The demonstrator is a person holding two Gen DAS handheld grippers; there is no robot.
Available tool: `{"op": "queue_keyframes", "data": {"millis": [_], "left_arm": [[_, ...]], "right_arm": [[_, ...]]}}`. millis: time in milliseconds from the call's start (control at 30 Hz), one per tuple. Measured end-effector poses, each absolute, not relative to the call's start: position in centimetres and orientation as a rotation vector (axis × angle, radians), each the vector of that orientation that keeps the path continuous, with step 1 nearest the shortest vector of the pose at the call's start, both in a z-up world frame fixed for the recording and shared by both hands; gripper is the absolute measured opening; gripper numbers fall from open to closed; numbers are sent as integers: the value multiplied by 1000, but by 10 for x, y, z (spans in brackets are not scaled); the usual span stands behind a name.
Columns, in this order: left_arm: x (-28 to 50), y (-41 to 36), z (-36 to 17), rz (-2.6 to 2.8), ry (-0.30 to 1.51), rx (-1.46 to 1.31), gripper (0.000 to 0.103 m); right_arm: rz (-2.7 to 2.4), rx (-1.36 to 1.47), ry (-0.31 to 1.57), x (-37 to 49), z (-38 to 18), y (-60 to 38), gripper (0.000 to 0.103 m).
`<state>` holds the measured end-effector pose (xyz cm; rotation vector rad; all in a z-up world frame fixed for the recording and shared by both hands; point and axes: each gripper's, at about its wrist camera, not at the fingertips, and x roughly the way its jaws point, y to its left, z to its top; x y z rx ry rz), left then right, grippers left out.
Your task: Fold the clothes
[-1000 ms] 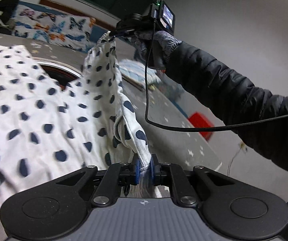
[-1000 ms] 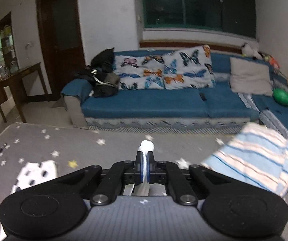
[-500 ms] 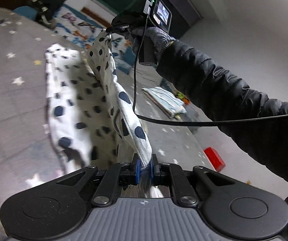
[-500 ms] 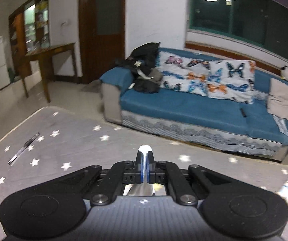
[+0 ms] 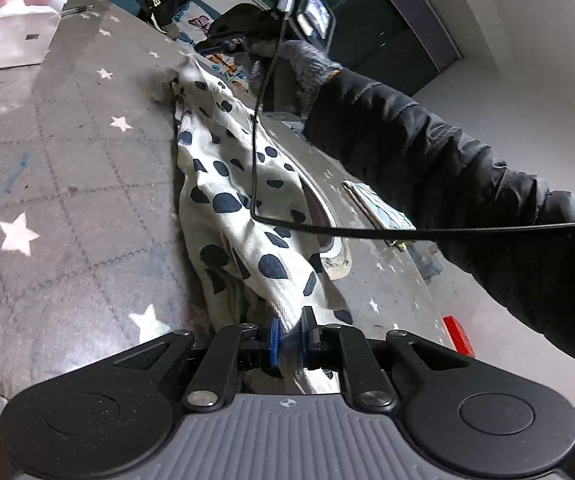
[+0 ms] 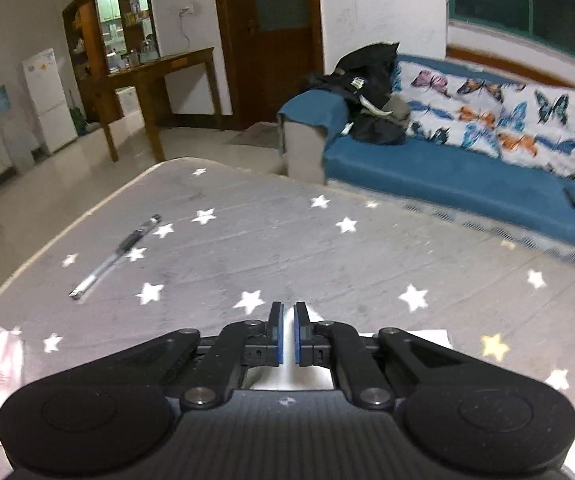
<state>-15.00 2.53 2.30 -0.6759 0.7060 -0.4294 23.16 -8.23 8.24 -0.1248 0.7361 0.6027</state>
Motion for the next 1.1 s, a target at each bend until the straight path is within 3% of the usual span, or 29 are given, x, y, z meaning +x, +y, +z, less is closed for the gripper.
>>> {"op": "queue_keyframes", "data": {"millis": [200, 433, 700, 833, 1033, 1100], "left_arm": [[-153, 24, 21, -433, 706, -652, 17], [-156, 19, 23, -428, 706, -629, 24], [-158, 19, 26, -396, 713, -615, 25], [-159, 21, 31, -373, 707, -636, 34], [-150, 15, 39, -387, 697, -681, 31], [-146, 13, 41, -395, 694, -703, 23]], "right_arm": [[618, -164, 719, 225, 111, -111, 8], [613, -257, 700, 197, 136, -158, 32], [711, -372, 733, 118, 126, -216, 44], [776, -397, 755, 68, 116, -242, 48], [874, -433, 787, -6, 101, -281, 50], [900, -430, 786, -27, 100, -292, 52]]}}
